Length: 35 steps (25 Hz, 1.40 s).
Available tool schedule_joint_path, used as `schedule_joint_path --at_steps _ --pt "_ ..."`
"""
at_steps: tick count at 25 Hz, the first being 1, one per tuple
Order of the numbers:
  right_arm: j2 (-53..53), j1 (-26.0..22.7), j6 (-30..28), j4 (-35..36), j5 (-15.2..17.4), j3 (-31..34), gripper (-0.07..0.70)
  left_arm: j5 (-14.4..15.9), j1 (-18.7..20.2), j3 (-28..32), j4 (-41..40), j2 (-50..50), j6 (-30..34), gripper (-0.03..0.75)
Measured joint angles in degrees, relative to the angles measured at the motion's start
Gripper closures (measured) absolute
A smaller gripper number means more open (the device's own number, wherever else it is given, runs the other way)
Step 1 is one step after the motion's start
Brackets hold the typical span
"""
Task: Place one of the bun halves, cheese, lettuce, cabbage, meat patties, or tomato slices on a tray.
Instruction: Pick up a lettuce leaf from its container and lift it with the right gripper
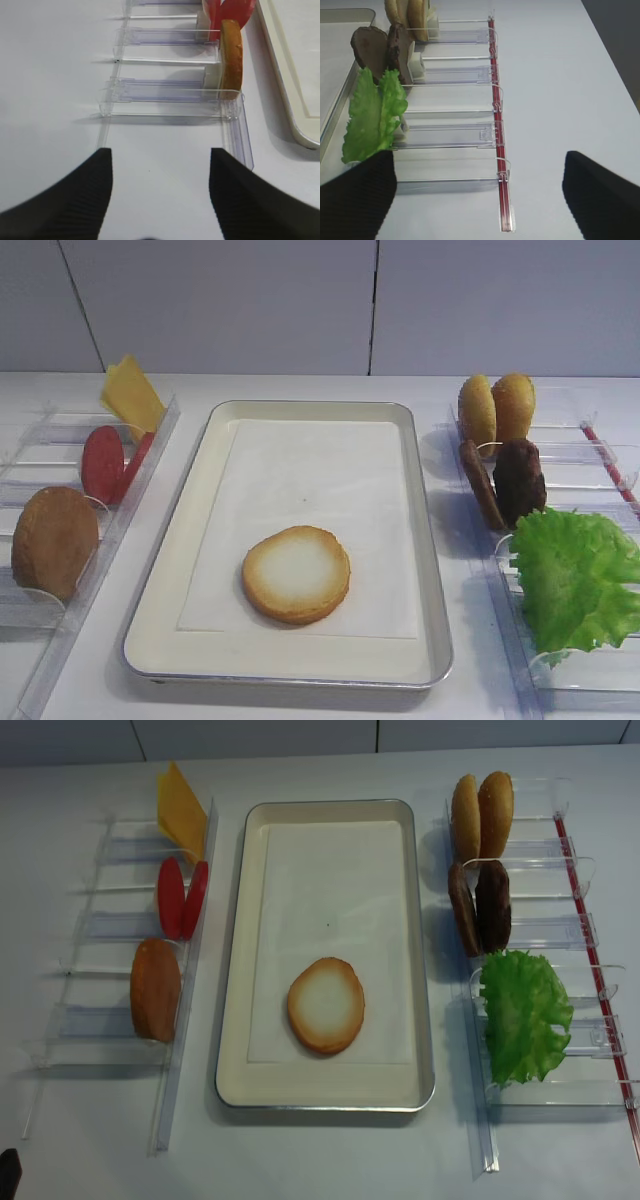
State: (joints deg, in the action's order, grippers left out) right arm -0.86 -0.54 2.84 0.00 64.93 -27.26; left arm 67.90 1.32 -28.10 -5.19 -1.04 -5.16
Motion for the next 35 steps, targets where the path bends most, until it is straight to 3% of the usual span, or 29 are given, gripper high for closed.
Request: schedule_joint_path --at_steps 9,13,16,20,27,35 --pt "0.00 0.00 -0.05 1.09 0.00 0.00 -0.063 0.00 0.00 0.00 0.00 0.00 0.00 0.301" --pt "0.00 0.00 -6.55 10.25 -1.79 -0.44 -0.063 0.00 0.00 0.00 0.00 0.00 0.00 0.300" --pt "1.59 0.00 -12.27 16.57 -5.17 -0.94 -0.063 0.00 0.00 0.00 0.00 0.00 0.00 0.300" --pt "7.52 0.00 -14.35 21.88 -6.82 -1.21 -0.063 0.00 0.00 0.00 0.00 0.00 0.00 0.300" --pt "19.94 0.00 -14.83 25.21 -4.42 -7.37 -0.063 0.00 0.00 0.00 0.00 0.00 0.00 0.300" --pt "35.98 0.00 -15.09 32.62 3.39 -15.85 -0.063 0.00 0.00 0.00 0.00 0.00 0.00 0.300"
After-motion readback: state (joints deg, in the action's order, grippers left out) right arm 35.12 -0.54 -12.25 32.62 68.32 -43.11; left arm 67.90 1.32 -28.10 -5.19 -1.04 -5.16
